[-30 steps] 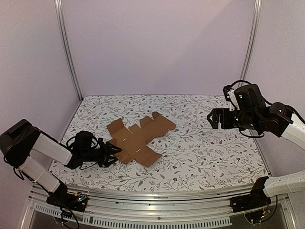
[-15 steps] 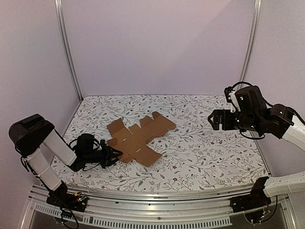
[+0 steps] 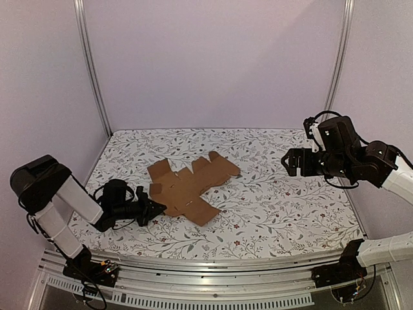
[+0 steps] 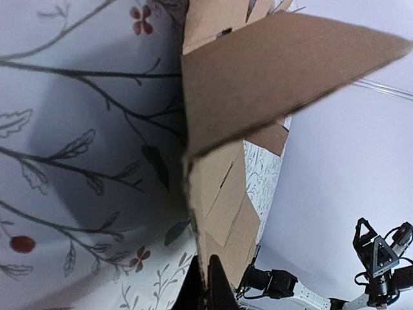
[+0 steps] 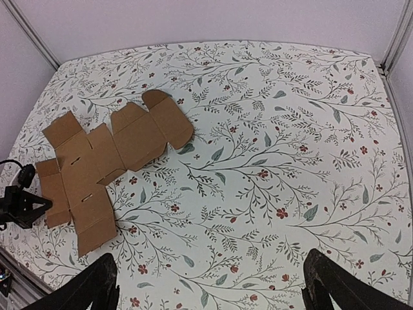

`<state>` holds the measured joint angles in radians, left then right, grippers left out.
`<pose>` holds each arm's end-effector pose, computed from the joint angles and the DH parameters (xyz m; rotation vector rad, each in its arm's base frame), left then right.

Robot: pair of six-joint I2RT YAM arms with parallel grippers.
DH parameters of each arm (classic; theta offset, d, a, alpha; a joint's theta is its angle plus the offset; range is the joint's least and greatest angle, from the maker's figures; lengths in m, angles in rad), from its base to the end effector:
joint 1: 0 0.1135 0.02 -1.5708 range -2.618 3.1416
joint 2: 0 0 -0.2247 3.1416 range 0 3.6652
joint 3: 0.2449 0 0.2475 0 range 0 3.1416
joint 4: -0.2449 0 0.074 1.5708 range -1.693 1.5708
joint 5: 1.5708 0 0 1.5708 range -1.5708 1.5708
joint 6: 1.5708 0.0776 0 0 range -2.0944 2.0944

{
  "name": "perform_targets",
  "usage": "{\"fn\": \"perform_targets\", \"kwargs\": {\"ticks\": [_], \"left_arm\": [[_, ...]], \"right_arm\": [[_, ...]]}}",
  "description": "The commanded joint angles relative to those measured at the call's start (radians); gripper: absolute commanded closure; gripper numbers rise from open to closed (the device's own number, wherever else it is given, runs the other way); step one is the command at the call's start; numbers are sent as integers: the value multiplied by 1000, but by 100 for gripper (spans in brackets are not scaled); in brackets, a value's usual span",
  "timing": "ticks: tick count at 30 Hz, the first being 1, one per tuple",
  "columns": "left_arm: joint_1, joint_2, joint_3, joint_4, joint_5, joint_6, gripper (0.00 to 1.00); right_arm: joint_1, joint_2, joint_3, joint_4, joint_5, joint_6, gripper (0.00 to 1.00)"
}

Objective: Fold the paper box

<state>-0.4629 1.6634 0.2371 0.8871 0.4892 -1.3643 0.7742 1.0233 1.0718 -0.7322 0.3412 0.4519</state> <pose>0.2137 -0.1474 0.0351 -0.7577 2.3645 -1.4785 0.1998 0.1590 0.2840 -0.1766 2.2171 0.2936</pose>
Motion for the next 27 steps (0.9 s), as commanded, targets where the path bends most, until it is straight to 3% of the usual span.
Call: {"fn": "perform_targets", "kwargs": {"ticks": [1,5,10,19,27], "left_arm": [[-6,-94,82,-195,41,104,100],[-9,-199,184,-464,50,238,100],[-10,-262,342,-774,100,412,100],[-13,-221,622,-1258,178,717,100],[-81,-96,904,-1693,56,983,100]], "right_arm": [[6,10,18,9,-18,-23,1],[5,16,22,15,-24,-70,1],[5,29,37,50,-184,-226,1],[5,138,176,-14,-388,-506,4],[6,193,240,-62,-544,-790,9]]}}
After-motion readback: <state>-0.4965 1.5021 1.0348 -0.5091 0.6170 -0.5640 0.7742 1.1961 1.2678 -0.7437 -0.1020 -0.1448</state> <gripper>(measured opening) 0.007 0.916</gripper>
